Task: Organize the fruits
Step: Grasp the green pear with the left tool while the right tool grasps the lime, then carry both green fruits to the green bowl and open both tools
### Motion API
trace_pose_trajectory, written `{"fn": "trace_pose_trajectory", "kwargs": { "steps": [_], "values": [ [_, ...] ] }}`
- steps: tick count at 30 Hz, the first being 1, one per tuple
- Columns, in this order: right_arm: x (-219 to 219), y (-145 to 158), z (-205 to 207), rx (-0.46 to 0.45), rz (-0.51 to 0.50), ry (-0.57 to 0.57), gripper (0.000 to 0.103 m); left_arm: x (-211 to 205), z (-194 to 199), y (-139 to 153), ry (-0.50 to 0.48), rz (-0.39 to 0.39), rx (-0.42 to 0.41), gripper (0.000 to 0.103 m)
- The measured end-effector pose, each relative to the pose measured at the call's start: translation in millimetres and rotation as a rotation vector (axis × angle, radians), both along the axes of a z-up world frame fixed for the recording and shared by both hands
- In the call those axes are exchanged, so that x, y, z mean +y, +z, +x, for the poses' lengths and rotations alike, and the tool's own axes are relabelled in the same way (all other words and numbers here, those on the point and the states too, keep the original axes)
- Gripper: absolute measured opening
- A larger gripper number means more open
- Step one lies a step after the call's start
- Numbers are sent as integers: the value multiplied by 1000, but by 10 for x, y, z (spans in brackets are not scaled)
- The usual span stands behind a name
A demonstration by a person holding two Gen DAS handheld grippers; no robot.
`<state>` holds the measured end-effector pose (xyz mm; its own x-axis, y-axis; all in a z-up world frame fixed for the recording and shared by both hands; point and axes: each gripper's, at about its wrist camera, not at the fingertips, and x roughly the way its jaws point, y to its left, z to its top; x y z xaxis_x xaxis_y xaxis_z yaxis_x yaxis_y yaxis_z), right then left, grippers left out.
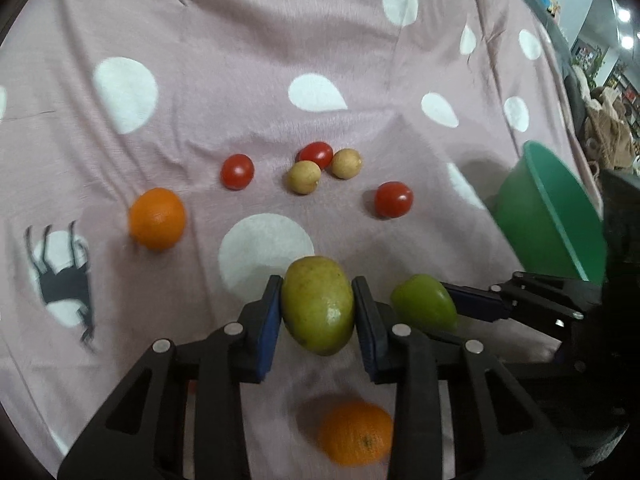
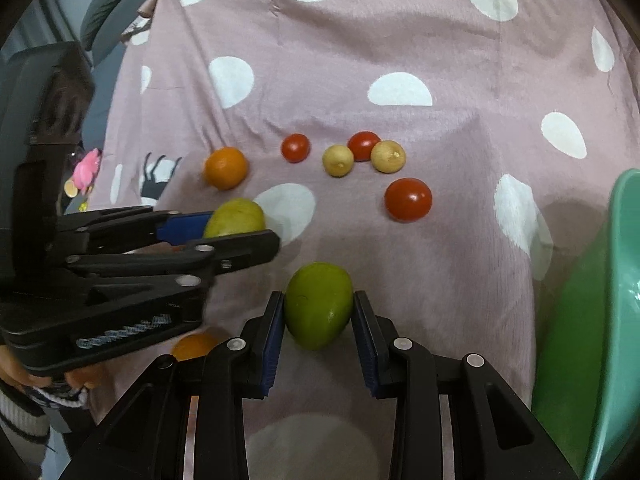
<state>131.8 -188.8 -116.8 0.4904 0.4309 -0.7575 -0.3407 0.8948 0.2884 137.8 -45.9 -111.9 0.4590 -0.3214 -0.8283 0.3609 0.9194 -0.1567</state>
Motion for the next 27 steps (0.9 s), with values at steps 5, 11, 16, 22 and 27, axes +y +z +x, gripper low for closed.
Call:
{"fn": "trace_pose_trajectory", "kwargs": {
  "steps": [5,11,16,22,27],
  "values": [
    [-18,191,-250,-43,24,5,35,34,-287,175,21,-19,-23,34],
    [-179,432,-542,-108,37,-29,35,-62,-540,312,13,-24,-46,34],
    [-442,566,-711,-155,41,-94,35,-300,-628,445,-33,-28,-72,34],
    [-953,688,-839,-195,45,-224,35,-794,-663,569,-138,-37,-101,34],
    [-1288,703,-919,-212,15,-328,35,-1300,-639,606,-244,-60,-110,34]
  ]
}}
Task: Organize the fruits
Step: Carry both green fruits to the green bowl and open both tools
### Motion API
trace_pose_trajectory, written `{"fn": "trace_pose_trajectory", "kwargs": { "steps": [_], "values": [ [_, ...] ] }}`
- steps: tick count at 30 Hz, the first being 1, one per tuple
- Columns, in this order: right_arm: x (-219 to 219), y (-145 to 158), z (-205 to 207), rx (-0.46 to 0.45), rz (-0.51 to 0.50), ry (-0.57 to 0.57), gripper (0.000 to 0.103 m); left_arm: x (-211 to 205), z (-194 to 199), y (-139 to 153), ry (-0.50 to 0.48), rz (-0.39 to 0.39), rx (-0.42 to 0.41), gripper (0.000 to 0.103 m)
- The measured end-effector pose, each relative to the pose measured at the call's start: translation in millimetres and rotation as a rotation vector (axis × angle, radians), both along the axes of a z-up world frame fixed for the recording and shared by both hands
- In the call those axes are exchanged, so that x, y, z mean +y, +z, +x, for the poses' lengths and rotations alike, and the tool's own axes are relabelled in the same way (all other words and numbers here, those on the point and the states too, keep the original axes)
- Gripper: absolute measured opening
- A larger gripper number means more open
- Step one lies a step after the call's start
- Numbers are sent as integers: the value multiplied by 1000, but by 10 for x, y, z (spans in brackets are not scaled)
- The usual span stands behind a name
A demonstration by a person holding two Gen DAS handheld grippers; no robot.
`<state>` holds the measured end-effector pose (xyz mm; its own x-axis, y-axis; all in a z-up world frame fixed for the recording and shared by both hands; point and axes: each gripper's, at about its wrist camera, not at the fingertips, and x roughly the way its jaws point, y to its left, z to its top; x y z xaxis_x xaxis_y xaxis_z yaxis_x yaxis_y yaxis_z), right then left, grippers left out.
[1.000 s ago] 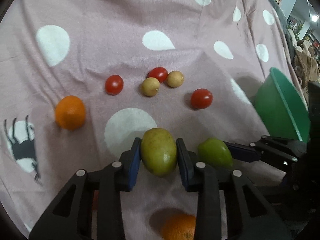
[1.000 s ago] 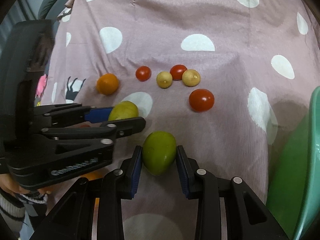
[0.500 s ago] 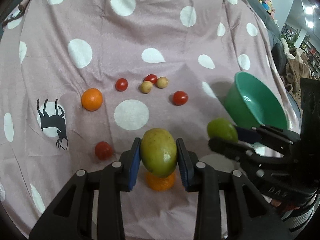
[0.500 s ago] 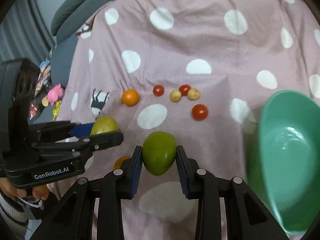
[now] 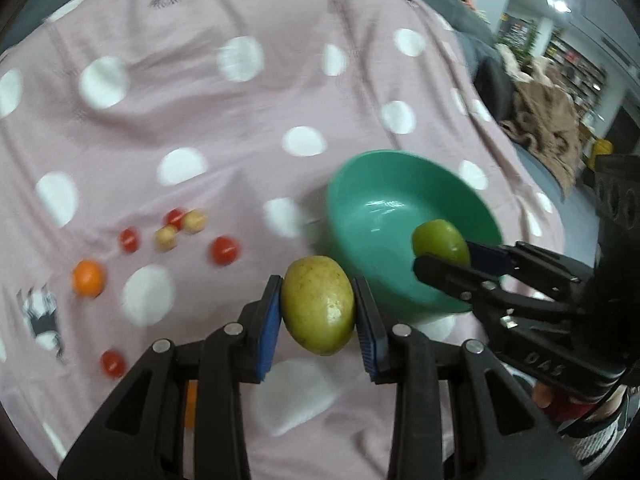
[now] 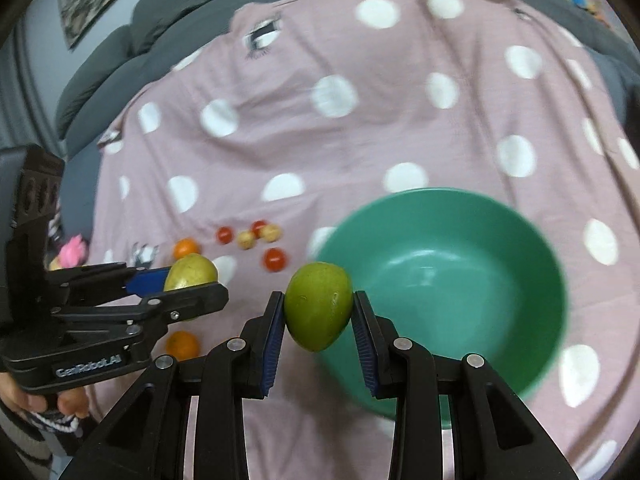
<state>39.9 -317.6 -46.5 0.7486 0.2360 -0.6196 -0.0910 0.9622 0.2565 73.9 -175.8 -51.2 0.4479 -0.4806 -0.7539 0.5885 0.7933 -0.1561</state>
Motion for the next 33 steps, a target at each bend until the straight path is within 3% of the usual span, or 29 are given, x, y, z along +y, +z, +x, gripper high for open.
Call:
{"fn": "trace_pose_trajectory", "kwargs": {
  "steps": [9,16,18,19,21,23,28,33],
  "values": [
    [-428,-143,-62,40,-45,-130,36,-694,212,-169,-99,0,43,34],
    [-478,-312,-17,120,-53,-155,36,-780,181,-359,-115,82,33,35],
    [-483,-321,-18,126,-56,-166,36,-760,164,-342,-112,87,7,42],
    [-483,-308,-29,125,-57,-169,36,-731,163,-317,-103,87,-6,45],
    [-481,-273,-49,112,-74,-184,38,-622,153,-231,-86,55,-12,69],
    [-488,-221,-83,94,-89,-200,42,-505,131,-168,-60,20,-13,78],
    [-446,-99,-185,45,-57,-178,42,45,-22,-121,32,-8,-23,79],
    [-281,-53,-243,5,6,-79,42,873,-177,-353,205,10,40,79]
  ]
}}
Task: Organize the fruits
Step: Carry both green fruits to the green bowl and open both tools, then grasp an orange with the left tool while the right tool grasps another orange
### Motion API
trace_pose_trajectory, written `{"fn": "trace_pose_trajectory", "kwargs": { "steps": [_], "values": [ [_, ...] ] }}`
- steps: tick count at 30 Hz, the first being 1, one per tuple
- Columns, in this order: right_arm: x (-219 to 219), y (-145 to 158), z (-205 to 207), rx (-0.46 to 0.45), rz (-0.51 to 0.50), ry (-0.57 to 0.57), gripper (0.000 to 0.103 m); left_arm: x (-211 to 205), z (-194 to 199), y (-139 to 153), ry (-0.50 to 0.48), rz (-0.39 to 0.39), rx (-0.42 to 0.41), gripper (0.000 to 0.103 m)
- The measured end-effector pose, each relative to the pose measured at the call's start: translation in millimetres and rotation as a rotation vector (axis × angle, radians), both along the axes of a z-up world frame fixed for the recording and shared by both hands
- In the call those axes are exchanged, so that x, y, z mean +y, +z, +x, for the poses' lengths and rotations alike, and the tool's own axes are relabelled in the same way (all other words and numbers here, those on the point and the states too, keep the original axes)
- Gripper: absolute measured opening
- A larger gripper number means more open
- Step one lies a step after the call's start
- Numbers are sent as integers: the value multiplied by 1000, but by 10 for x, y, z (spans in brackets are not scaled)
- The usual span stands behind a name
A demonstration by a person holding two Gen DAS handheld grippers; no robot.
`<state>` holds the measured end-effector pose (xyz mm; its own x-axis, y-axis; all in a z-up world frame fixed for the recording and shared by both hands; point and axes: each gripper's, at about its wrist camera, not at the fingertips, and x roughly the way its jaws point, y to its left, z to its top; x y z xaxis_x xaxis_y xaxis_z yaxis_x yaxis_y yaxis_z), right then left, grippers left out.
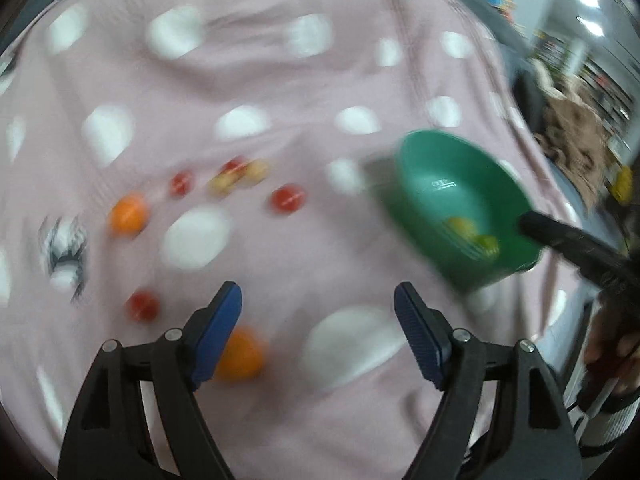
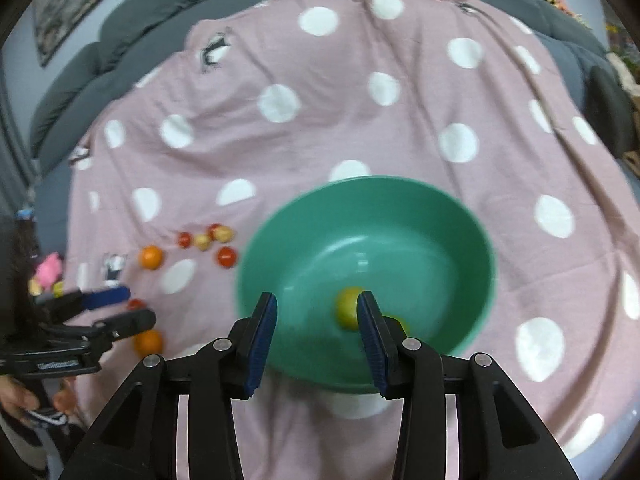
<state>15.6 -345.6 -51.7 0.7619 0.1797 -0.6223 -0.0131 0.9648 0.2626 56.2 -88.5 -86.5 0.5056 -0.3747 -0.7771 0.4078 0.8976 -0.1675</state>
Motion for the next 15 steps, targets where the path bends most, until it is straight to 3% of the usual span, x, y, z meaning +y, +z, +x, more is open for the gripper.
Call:
{"fn": "trace_pose_trajectory", "kwargs": {
  "steps": [3,7,15],
  "values": [
    [171,-1,-2,-4,24,72,42,482,-94,-130,118,-14,46,79],
    [450,-20,-9,7,14,152,42,881,-278,-235,204,-26,79,79],
    [942,-134,18,54,-20,273,42,947,-371,-320,184,-73,99,78]
  ]
}}
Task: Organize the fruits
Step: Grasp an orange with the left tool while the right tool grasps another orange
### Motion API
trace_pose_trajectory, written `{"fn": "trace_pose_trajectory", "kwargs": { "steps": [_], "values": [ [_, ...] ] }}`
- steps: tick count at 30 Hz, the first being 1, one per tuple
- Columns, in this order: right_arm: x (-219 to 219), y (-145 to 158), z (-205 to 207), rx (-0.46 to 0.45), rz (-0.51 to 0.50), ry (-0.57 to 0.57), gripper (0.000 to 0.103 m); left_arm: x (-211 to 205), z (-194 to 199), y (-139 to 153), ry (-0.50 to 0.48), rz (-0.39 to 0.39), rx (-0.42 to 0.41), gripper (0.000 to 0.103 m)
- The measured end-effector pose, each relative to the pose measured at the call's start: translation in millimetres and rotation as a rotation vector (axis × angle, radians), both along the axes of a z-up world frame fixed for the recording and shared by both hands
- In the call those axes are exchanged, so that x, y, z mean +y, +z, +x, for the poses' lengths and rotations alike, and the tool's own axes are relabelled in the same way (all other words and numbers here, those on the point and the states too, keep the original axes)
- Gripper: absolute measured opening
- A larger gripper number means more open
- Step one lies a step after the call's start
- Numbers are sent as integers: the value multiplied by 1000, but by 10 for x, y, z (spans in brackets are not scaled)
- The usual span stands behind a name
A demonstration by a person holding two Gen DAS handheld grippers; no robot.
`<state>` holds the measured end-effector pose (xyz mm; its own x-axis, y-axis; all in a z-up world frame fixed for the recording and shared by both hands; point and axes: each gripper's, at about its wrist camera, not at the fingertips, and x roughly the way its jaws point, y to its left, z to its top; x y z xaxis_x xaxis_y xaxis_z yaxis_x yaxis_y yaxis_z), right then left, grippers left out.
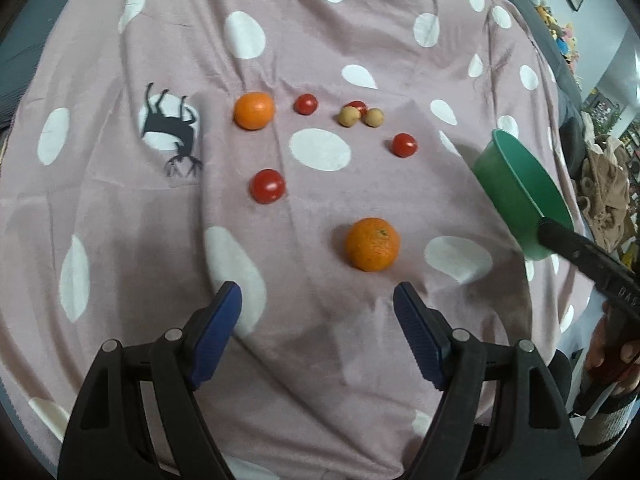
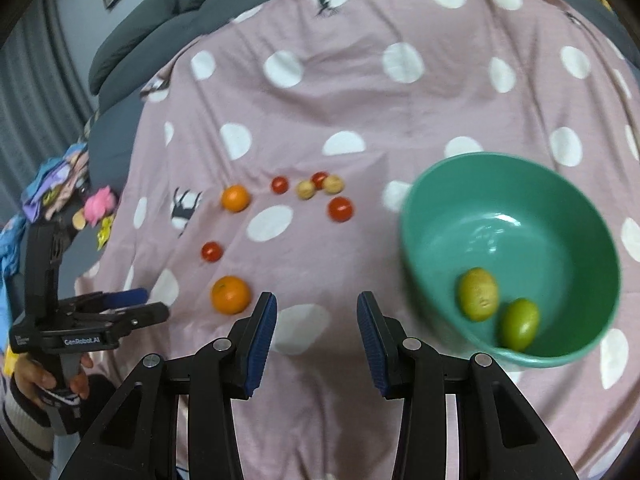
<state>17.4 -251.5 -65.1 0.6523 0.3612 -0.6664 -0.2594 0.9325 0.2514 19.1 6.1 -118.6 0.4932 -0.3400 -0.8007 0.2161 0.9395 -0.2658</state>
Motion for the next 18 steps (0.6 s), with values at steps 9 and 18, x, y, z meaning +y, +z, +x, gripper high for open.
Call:
{"fn": "trace_pose_trajectory", "kwargs": {
  "steps": [9,18],
  "values": [
    [259,-137,57,39,-22,60,42,-454,300,-170,-91,21,15,72],
    [304,-252,215,71,-28,77,42,-547,518,-390,-99,54,23,41]
  ]
}}
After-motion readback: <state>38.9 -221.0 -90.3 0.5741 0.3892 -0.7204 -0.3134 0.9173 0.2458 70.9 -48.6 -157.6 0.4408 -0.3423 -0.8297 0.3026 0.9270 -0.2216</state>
